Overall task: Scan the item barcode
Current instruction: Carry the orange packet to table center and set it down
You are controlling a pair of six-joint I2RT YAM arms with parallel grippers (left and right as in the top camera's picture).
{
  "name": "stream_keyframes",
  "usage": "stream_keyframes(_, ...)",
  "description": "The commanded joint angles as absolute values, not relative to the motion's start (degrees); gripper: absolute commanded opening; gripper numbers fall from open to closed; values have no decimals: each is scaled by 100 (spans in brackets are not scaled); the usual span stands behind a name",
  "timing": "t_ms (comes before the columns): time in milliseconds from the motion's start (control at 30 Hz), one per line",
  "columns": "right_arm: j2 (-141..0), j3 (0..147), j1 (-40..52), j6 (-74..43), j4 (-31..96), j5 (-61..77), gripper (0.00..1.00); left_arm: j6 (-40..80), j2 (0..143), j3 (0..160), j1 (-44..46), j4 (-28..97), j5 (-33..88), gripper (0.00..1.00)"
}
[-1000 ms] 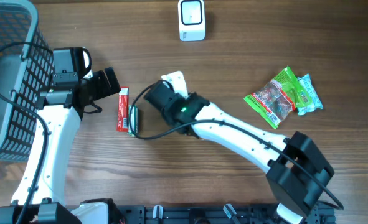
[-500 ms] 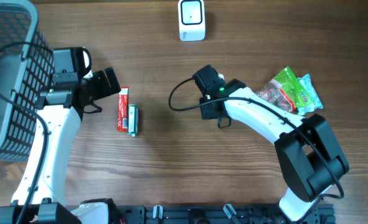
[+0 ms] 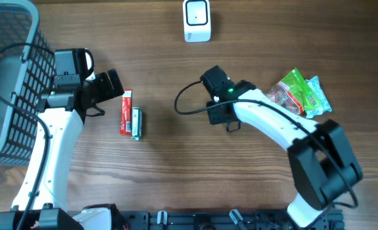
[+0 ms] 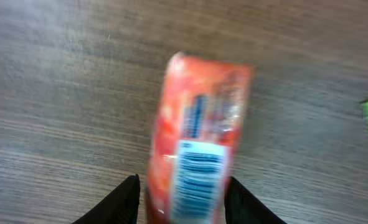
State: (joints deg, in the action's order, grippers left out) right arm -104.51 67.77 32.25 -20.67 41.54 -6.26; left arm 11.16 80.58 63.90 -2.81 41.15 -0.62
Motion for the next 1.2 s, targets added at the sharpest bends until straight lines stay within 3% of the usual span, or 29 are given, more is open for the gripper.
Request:
stream_keyframes(0,-9955,6987,3020,-2292,4152,-469,45,1024,8036,6386,-307,4101,-117,100)
stream_keyframes(200,-9998,6862,3020,-2366,4012,51,42,1024,8036,6386,-307,4101,-117,100)
stream_keyframes(267,-9998,6726,3020,-2418,3957,-1,29,1024,8036,6386,-307,4101,-117,100)
stream_keyframes(333,-10001,6687,3020,-2418,3948,-56,5,1024,8036,6386,-307,4104,-117,100)
stream_keyframes(1033,-9996,6401,2447,-2724,3863,-279,4,1024,8036,6386,-307,4104,-117,100)
stream_keyframes(1167,-9996,6195,2451,-2672,3614,576,4,1024,8036,6386,-307,4101,-117,100)
